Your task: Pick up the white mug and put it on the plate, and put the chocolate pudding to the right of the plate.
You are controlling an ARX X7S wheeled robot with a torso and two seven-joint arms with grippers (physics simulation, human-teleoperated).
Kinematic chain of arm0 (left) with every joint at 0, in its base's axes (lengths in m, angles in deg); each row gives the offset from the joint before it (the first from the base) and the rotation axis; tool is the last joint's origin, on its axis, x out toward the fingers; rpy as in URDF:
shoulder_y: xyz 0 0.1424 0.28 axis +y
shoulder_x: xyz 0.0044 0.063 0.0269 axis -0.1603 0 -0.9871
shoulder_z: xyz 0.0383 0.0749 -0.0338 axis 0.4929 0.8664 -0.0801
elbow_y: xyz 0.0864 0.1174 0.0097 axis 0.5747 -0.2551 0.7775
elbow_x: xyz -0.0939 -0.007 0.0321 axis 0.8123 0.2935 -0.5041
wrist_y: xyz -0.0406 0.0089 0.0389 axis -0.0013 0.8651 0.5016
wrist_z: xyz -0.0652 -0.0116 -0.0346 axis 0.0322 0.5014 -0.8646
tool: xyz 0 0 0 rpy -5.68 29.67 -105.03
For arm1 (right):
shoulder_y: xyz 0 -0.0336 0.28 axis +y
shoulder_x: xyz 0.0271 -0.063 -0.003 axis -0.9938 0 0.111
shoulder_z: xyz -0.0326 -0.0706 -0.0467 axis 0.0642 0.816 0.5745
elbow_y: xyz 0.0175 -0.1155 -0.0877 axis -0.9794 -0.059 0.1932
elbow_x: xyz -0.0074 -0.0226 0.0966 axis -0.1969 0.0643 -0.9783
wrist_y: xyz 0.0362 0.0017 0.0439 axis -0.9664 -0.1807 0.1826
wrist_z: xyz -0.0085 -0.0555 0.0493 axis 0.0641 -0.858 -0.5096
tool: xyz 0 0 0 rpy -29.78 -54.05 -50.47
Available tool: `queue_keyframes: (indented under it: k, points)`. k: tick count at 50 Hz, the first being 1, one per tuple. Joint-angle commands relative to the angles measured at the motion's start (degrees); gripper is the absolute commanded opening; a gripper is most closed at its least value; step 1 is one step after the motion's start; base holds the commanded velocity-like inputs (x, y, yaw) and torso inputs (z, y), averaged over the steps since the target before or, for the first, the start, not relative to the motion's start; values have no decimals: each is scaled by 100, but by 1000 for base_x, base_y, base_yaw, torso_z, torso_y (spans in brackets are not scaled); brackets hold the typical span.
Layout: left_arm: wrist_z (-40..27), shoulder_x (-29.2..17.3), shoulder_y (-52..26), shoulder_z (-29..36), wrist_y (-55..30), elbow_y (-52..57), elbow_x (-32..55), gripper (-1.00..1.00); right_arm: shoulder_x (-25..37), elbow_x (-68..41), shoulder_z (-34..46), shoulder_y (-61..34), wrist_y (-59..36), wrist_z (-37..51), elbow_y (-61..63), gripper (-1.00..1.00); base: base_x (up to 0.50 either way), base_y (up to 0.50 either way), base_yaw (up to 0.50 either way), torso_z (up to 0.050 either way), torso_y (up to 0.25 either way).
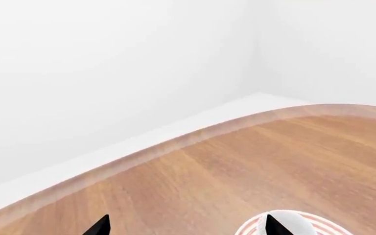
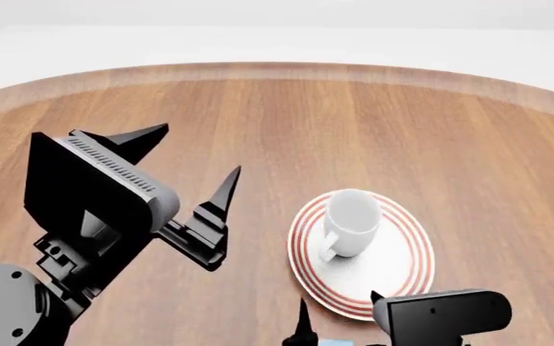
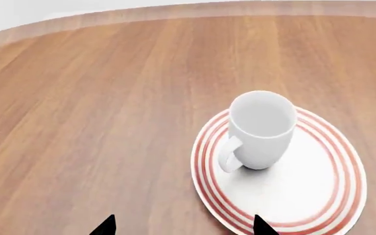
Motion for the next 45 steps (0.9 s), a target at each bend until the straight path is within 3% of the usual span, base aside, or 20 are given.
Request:
queue_keyframes:
  k: [1,9,21,45]
  points:
    - [119,153,8,-191,1,-2,21,100,-418,-233,-1153,797,-858,-1,-1,100,0,0,0,0,0]
    - [135,149,74,-192,71,-29,2,100,-710,-548,-2180,1324,-1613,-1,-1,100,0,0,0,0,0]
    - [136,134,151,-205,161,-57,22,100,-877,-698,-2928,1783,-2250,-1,-1,100,0,0,0,0,0]
    - [185,118,359,-211,379,-196,10,100,-1415,-755,-3477,2540,-3072,-4,-6,100,0,0,0,0,0]
